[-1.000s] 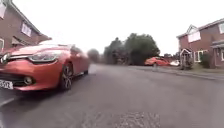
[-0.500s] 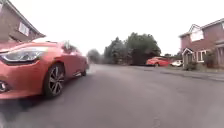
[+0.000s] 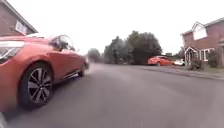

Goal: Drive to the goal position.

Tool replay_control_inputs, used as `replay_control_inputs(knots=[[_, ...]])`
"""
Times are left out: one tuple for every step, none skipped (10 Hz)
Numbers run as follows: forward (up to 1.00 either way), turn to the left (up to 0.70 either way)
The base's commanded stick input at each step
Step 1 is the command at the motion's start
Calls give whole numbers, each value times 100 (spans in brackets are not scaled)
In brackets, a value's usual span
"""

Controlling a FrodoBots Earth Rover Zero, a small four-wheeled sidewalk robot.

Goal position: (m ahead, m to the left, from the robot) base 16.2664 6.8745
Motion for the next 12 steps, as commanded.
replay_control_inputs(knots=[[100,0],[100,0],[100,0],[100,0],[100,18],[100,28],[100,38],[100,1],[100,0],[100,0],[100,0],[100,0]])
